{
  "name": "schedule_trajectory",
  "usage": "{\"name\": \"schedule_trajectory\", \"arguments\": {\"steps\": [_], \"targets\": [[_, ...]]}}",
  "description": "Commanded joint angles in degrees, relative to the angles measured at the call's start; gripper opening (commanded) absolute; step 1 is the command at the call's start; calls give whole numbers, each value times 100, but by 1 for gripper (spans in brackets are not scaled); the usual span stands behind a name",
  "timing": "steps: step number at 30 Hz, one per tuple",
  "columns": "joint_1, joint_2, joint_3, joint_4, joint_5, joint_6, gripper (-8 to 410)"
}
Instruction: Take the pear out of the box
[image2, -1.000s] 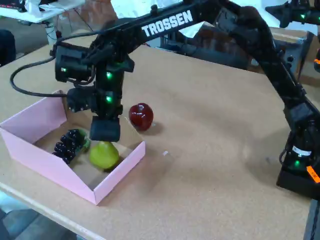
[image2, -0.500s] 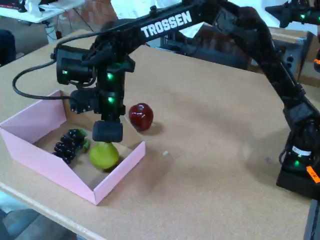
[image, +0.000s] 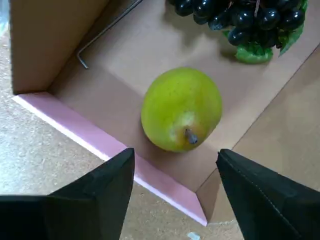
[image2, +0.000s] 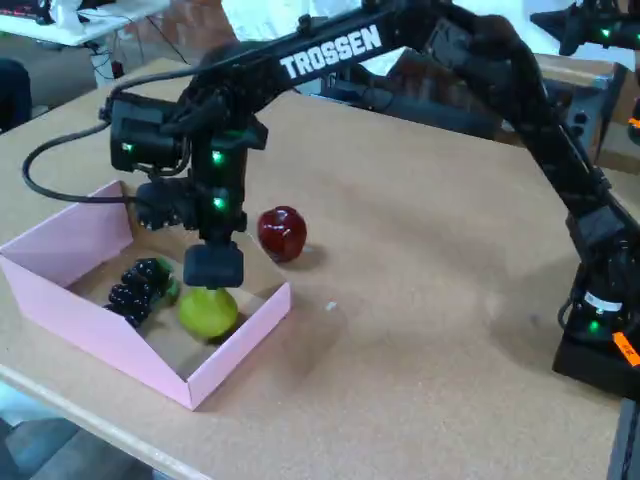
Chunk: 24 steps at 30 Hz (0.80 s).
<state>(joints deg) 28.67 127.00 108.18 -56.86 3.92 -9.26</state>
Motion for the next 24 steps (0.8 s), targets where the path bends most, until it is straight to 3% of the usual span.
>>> {"name": "schedule_trajectory", "arguments": {"steps": [1, 12, 24], "targets": [[2, -4, 2, 146, 85, -125, 244], [0, -4, 2, 315, 129, -214, 269], [-31, -4, -286, 529, 170, -96, 270]]}}
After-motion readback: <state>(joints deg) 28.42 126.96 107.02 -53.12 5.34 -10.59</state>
